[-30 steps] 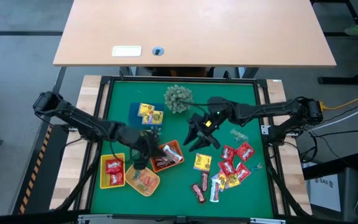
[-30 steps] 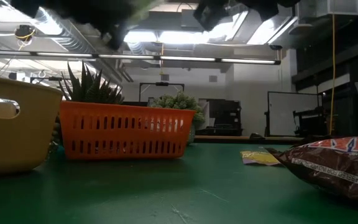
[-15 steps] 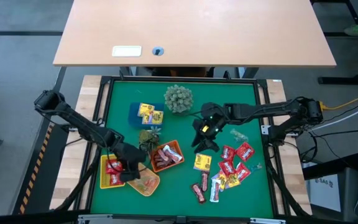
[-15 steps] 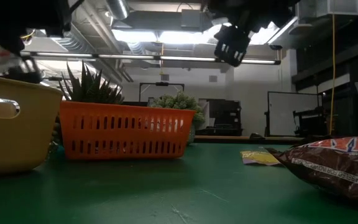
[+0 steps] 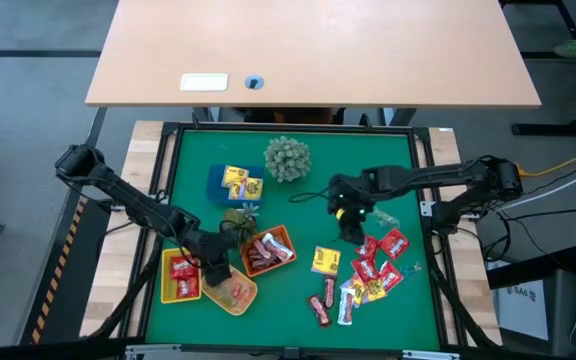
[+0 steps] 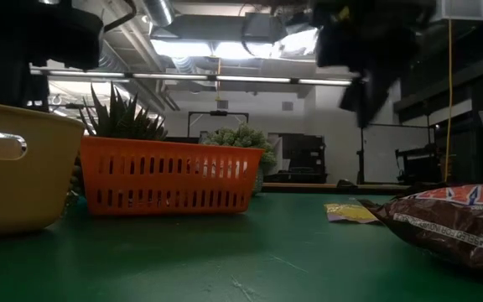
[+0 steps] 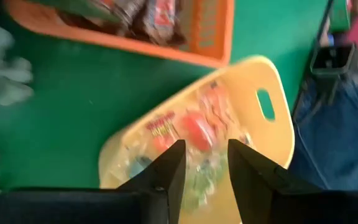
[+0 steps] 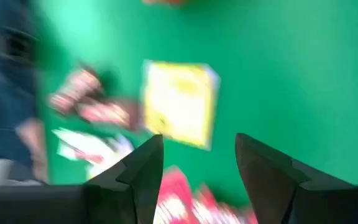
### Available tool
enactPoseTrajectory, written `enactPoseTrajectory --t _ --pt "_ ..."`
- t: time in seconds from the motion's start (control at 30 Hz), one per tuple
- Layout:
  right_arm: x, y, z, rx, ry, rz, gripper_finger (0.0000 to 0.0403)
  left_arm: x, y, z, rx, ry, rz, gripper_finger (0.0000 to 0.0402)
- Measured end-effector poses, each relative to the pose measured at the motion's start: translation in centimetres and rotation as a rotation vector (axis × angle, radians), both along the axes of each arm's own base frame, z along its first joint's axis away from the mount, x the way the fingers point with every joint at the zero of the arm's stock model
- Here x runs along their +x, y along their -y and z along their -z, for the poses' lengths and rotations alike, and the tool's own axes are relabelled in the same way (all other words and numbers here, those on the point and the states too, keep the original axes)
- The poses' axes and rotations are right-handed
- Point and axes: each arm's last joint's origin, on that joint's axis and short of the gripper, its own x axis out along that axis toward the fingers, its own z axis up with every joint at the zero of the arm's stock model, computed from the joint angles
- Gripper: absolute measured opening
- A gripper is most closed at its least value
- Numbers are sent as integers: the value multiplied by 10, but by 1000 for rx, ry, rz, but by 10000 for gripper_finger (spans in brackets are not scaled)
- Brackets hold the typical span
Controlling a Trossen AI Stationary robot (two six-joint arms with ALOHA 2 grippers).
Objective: Sort candy
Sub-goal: Put the green gummy into the light orange bin
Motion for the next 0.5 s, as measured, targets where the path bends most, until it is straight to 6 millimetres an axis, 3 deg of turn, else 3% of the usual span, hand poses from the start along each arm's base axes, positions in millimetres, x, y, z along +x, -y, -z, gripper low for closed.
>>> enactPoseTrajectory --t 0.17,0.33,0.5 --pt "-31 8 -5 -294 -212 90 198 1 -1 0 18 19 -26 111" --pt "-52 19 -12 -571 -277 237 198 1 -1 -1 18 22 -26 111" --pt "-73 40 1 -587 -345 354 198 1 -1 -1 19 22 -27 111"
